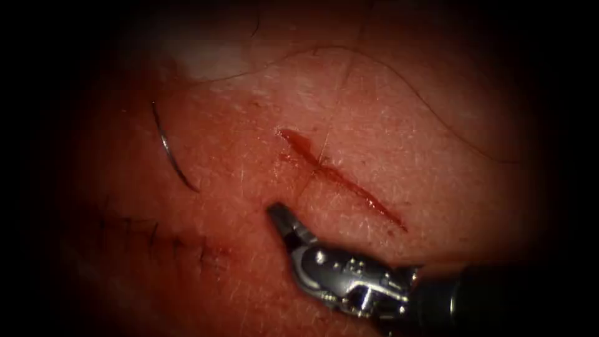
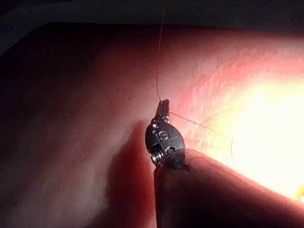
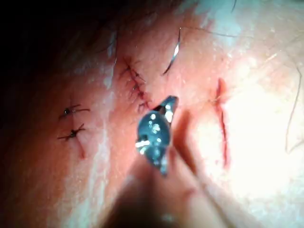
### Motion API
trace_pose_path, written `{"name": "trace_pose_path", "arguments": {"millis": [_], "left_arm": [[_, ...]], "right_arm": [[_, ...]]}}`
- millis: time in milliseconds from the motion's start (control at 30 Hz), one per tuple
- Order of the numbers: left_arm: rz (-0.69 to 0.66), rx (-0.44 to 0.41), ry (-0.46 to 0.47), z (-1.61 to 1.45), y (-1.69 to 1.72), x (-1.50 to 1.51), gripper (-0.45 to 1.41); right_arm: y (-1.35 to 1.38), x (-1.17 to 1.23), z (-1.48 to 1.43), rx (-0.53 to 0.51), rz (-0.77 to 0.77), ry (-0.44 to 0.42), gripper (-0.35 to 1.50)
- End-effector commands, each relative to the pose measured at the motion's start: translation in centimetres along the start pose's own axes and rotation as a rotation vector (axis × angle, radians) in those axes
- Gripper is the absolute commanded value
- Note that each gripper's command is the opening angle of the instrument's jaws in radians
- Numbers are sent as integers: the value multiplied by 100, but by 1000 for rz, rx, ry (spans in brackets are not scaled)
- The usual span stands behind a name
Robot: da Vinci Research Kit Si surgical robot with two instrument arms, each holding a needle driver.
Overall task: Wound Closure
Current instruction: Pull the right tool down and the left tool up to tie the knot.
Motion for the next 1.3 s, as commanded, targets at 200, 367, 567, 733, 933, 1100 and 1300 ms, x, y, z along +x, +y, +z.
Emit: {"name": "trace_pose_path", "arguments": {"millis": [200,367,567,733,933,1100,1300], "left_arm": [[9,3,2,19,-12,-9,-45],[28,12,3,27,-17,-18,-45],[53,13,-13,34,-25,-36,-45],[61,10,-17,34,-30,-41,-45],[60,10,-16,35,-34,-39,-45],[57,14,-15,39,-41,-35,-45],[53,25,-14,50,-48,-31,-45]], "right_arm": [[-16,-17,-7,46,-15,-16,-35],[-17,-23,-7,51,-26,-27,-35],[-18,-40,-3,52,-42,-56,-35],[-27,-46,-10,59,-48,-66,-35],[-30,-51,-12,63,-53,-72,-35],[-30,-54,-10,62,-55,-73,-35],[-37,-60,-8,60,-60,-83,-35]]}}
